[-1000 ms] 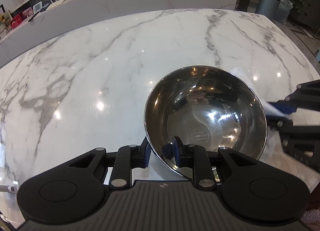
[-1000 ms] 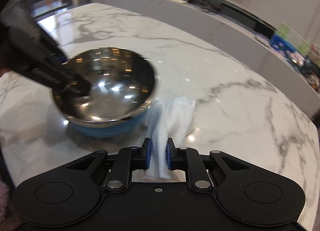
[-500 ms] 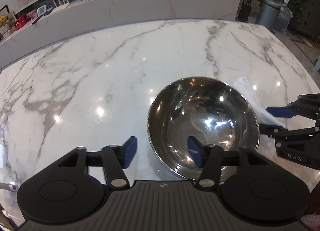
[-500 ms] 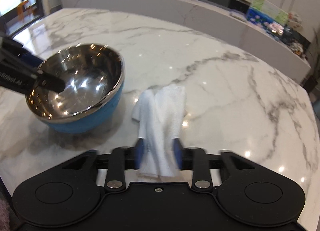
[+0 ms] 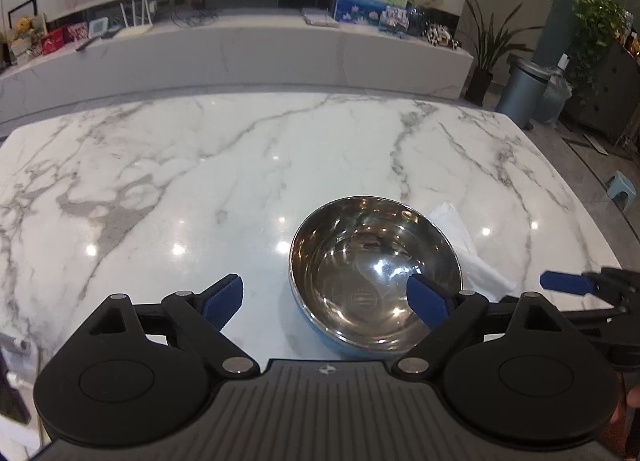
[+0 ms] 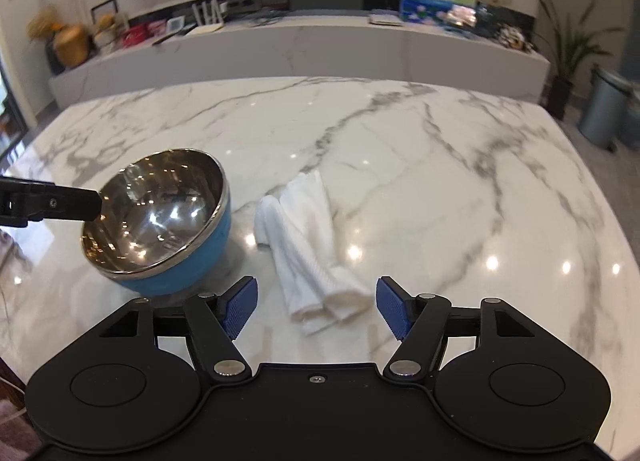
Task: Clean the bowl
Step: 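Open both tools, releasing the bowl rim and the white cloth beside the bowl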
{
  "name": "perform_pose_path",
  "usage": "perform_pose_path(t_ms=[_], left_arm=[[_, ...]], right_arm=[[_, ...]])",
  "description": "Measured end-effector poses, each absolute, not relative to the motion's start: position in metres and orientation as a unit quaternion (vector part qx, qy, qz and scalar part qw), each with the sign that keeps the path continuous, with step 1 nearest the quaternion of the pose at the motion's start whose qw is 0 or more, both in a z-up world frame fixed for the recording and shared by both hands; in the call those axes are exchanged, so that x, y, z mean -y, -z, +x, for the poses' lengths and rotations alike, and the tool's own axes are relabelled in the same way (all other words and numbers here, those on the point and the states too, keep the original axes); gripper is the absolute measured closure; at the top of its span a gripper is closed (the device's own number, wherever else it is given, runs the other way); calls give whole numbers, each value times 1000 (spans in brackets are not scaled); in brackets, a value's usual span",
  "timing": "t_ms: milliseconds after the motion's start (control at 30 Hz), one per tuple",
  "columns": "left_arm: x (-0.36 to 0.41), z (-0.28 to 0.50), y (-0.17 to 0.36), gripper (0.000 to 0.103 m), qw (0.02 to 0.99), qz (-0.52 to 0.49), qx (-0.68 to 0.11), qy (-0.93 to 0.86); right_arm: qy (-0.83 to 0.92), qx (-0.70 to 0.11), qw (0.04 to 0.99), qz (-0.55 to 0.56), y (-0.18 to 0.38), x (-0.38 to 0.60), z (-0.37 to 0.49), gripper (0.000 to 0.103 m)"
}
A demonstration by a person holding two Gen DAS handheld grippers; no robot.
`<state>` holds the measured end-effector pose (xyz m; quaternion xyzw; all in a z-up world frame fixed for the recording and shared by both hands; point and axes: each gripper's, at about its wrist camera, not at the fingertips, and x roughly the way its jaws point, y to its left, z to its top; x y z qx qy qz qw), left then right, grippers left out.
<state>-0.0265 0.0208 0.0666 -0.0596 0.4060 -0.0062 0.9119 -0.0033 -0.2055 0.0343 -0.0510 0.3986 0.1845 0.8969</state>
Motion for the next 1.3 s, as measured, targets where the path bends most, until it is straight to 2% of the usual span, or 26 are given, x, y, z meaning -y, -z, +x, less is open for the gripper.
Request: perform_pose_path(t_ms=[500,767,1300], left_arm=[[0,-65,-61,14,919,-37,-388,-61],[5,-65,-58,14,912,-41,-402,-74],[12,-56,-44,14,908,-23,-413,-70]], right_arm=[[-183,-358,913,-68,-48,202,-65,39],[-163,-339,922,-91,-50,195,-75,39],[-145,-351,924,-37,-39,196,-64,39]])
